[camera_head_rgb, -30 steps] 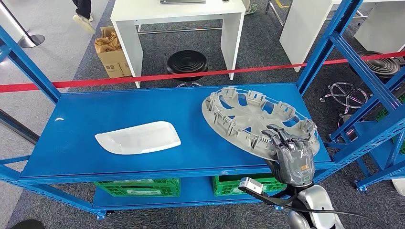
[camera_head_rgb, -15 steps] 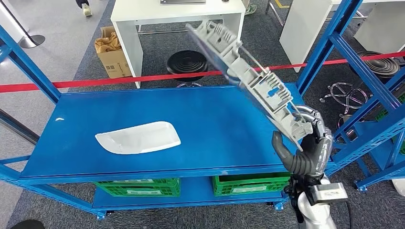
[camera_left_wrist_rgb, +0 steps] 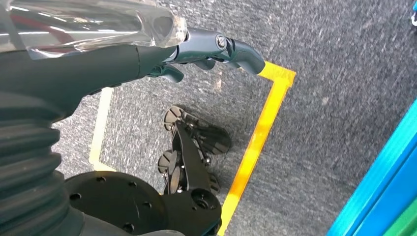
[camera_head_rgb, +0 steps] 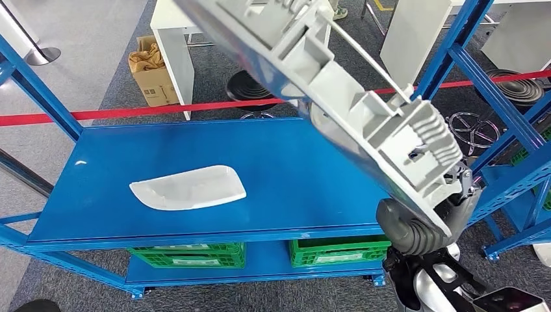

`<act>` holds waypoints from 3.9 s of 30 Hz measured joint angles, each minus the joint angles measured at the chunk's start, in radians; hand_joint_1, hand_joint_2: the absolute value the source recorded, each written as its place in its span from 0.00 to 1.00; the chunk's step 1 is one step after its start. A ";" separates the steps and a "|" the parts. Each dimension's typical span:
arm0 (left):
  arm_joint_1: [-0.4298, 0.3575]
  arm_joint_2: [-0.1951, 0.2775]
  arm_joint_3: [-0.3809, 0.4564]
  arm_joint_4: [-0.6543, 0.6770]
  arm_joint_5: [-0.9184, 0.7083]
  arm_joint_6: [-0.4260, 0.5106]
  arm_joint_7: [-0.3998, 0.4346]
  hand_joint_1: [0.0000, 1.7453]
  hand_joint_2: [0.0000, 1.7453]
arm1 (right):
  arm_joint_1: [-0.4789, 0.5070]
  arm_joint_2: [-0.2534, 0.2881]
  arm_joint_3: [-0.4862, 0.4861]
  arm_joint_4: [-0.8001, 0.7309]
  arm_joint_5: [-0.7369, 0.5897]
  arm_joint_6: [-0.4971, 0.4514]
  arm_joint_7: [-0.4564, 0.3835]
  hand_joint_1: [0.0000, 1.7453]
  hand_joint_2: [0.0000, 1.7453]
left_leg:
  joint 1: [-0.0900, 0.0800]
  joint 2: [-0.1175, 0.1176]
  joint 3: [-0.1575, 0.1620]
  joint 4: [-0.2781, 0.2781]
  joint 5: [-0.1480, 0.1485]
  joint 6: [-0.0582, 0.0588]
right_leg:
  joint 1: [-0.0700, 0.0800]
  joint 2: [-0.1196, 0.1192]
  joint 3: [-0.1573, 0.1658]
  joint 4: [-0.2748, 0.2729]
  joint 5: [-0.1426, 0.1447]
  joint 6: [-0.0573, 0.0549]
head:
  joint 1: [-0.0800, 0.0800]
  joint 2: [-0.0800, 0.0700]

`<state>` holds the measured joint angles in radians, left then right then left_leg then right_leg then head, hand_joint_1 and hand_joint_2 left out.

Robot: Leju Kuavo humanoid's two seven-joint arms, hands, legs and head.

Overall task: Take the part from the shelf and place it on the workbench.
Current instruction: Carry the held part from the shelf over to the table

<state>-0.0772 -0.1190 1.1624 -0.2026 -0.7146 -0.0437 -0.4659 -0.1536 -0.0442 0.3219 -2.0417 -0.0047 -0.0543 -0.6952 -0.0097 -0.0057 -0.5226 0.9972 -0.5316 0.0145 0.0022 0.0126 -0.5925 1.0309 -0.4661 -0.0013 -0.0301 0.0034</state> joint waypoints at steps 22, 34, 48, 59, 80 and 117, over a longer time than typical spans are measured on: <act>-0.007 0.008 0.002 -0.003 0.003 0.001 0.085 0.00 1.00 | 0.042 -0.076 0.090 0.042 -0.113 0.483 0.070 1.00 1.00 | 0.037 0.001 -0.043 0.043 -0.005 -0.047 | -0.035 0.000 0.001 0.015 -0.007 0.007 | 0.005 0.000; -0.013 0.007 0.003 -0.007 -0.001 0.014 0.136 0.00 1.00 | 0.043 -0.081 0.087 0.047 -0.063 0.488 0.054 1.00 1.00 | 0.000 0.003 0.048 -0.008 -0.037 0.001 | -0.016 -0.007 -0.068 0.008 0.074 0.012 | 0.005 0.000; -0.012 -0.008 0.007 -0.005 -0.008 0.034 0.183 0.00 1.00 | 0.030 -0.117 0.085 0.055 -0.035 0.483 0.019 1.00 1.00 | 0.003 0.018 -0.082 0.001 0.097 0.000 | -0.013 -0.009 0.106 -0.019 -0.070 0.021 | 0.015 0.000; -0.009 0.010 0.009 -0.008 -0.028 0.044 0.184 0.00 1.00 | 0.028 -0.121 0.073 0.053 -0.115 0.512 0.064 1.00 1.00 | 0.021 0.007 -0.104 0.233 -0.045 -0.045 | -0.020 -0.016 -0.016 -0.028 0.040 -0.013 | 0.008 0.000; -0.010 0.033 0.019 -0.014 -0.029 0.031 0.173 0.00 1.00 | 0.026 -0.150 0.036 0.039 -0.105 0.565 0.026 1.00 1.00 | -0.009 0.016 -0.070 -0.034 0.124 0.010 | 0.010 -0.016 0.125 -0.074 -0.045 -0.016 | 0.011 0.000; -0.012 0.057 0.051 -0.021 -0.010 0.030 0.179 0.00 1.00 | -0.088 -0.147 0.001 0.082 -0.084 0.603 0.079 1.00 1.00 | 0.016 -0.005 -0.160 0.244 -0.072 -0.038 | -0.021 -0.045 0.050 -0.045 0.001 -0.015 | -0.004 0.000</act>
<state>-0.0891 -0.0617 1.2135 -0.2233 -0.7244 -0.0137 -0.2865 -0.2414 -0.1915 0.3233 -1.9598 -0.0892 0.5488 -0.6166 0.0061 -0.0106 -0.6823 1.2408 -0.6032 -0.0232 -0.0188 -0.0325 -0.5426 0.9855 -0.4652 -0.0165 -0.0344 0.0034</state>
